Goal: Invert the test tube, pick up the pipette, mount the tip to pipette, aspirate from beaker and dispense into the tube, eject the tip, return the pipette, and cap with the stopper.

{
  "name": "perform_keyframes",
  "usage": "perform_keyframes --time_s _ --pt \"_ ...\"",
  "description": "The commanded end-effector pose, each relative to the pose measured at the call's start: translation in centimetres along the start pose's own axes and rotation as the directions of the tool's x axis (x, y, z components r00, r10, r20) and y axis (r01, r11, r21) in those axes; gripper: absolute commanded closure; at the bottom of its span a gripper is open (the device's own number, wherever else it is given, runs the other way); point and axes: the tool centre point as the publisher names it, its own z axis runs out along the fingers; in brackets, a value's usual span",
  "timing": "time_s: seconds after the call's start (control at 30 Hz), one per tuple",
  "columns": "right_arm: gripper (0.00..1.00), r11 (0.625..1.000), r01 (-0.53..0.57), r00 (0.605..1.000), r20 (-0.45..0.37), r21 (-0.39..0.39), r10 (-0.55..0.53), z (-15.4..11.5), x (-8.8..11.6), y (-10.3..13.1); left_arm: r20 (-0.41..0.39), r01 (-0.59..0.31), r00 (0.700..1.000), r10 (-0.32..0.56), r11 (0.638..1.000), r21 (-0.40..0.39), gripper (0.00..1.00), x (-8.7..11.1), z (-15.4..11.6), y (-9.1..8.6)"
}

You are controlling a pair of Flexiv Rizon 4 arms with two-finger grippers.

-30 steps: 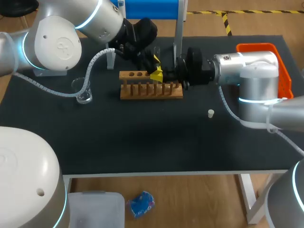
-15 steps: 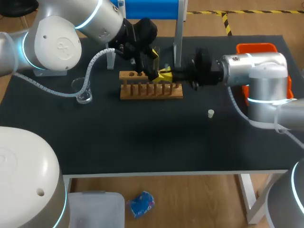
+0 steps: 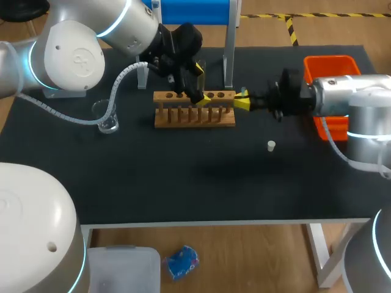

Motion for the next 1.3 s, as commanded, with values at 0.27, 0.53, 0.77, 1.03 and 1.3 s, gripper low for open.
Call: perform_keyframes --time_s 0.27,0.53,0.77,1.03,1.3 --pt "1.00 1.000 0.005 1.000 0.025 0.000 -0.005 -1.2 0.7 -0.3 -0.002 0.000 1.000 0.000 1.000 -0.005 0.00 0.0 -0.1 -0.1" --pt "1.00 1.000 0.005 1.000 0.025 0.000 -0.005 -1.2 0.7 -0.3 -0.002 0.000 1.000 0.000 1.000 -0.005 0.00 0.0 -0.1 -0.1" --pt "1.00 1.000 0.005 1.000 0.025 0.000 -0.005 -1.2 0.7 -0.3 -0.002 0.000 1.000 0.000 1.000 -0.005 0.00 0.0 -0.1 -0.1" --pt "1.00 1.000 0.005 1.000 0.025 0.000 -0.005 -1.2 0.7 -0.3 0.026 -0.030 0.999 0.031 0.999 -0.030 0.00 -2.6 -2.0 1.8" --pt "1.00 1.000 0.005 1.000 0.025 0.000 -0.005 -1.2 0.7 -0.3 0.095 -0.007 0.995 0.007 1.000 0.003 0.00 -9.3 -8.3 6.6"
